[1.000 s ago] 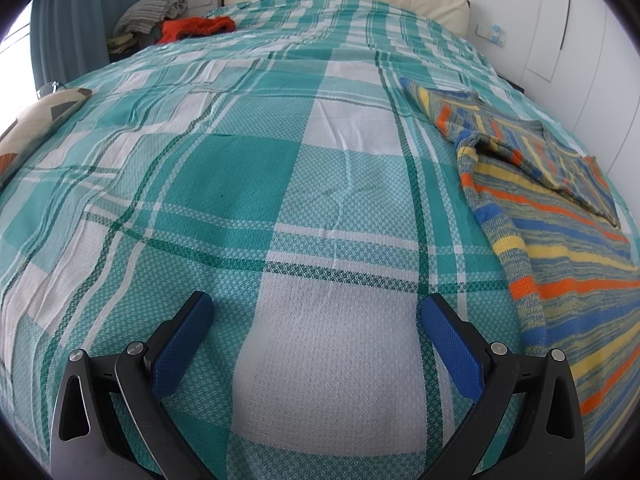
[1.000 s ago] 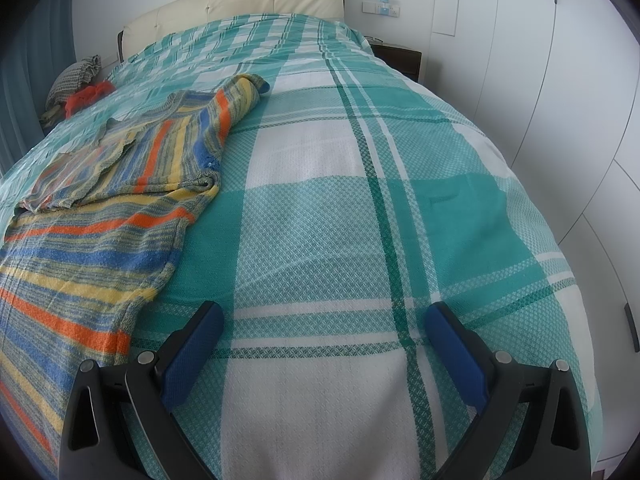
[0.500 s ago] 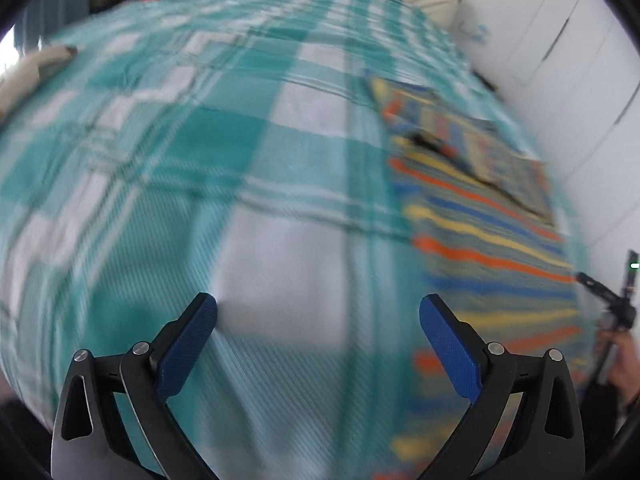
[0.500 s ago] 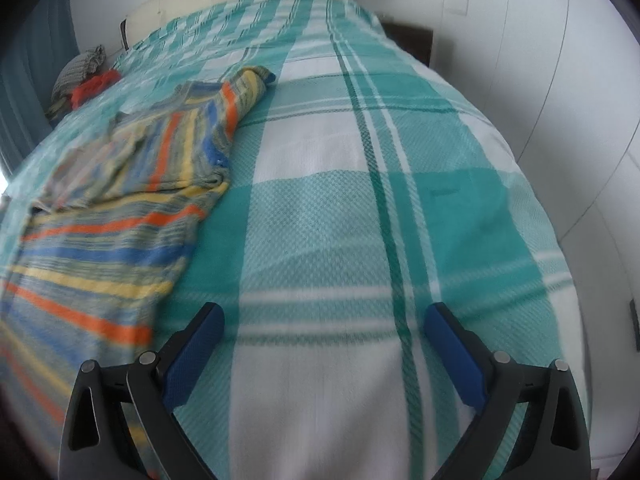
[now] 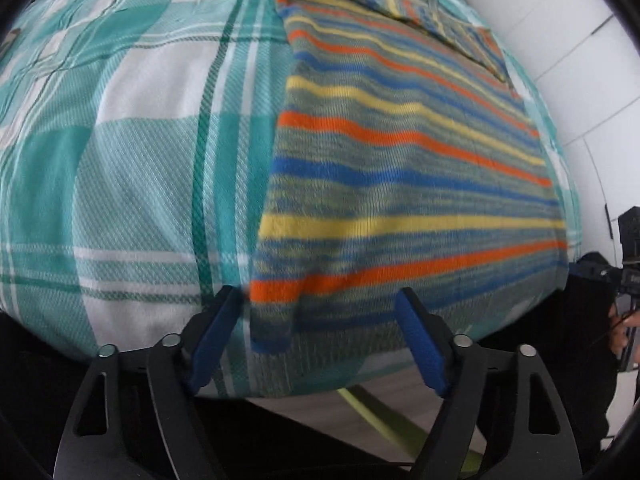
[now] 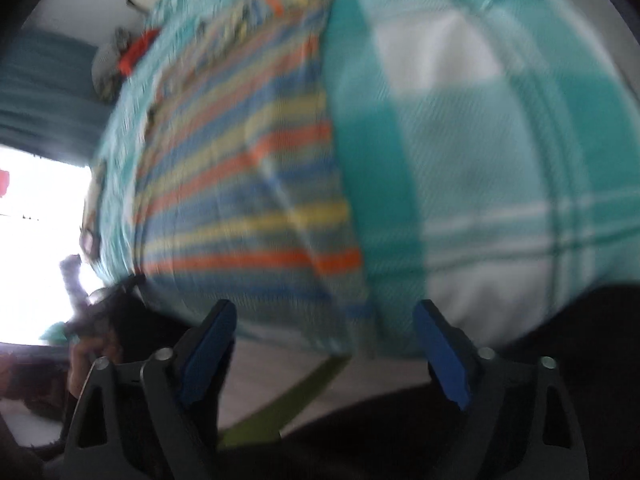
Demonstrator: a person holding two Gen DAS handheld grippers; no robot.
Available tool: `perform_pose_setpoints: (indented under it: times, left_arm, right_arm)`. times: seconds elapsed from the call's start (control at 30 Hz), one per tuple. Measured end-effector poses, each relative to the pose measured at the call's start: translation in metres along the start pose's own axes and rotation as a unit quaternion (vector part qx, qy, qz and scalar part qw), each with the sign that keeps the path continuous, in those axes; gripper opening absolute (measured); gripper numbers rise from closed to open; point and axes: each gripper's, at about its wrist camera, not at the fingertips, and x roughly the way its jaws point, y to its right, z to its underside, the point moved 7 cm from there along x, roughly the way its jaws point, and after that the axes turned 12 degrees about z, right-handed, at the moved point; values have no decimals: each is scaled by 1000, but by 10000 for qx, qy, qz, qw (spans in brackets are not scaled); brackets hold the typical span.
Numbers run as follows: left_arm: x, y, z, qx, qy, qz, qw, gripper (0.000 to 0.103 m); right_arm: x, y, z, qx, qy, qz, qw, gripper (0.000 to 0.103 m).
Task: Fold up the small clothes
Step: 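Grasp the sweater hem with the left tool while the right tool grasps it too, then lift the hem with both tools, fold it over toward the collar, release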
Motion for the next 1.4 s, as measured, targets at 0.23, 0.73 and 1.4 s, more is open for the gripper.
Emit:
perform_pose_setpoints:
  times: [0.23, 0.73, 1.4]
  left_arm:
    - [-3, -12, 2, -183, 54, -118, 9997, 56]
    - [-65, -11, -14, -512, 325, 954, 9936, 4]
    - [33, -26, -358, -680, 784, 660, 9924, 8]
  right_arm:
    - [29, -8, -3, -232, -283, 296, 9989, 81]
    - [-36, -28, -26, -143, 455, -312, 9984, 7]
    - [-32, -34, -365, 718, 1963, -757, 9750, 7]
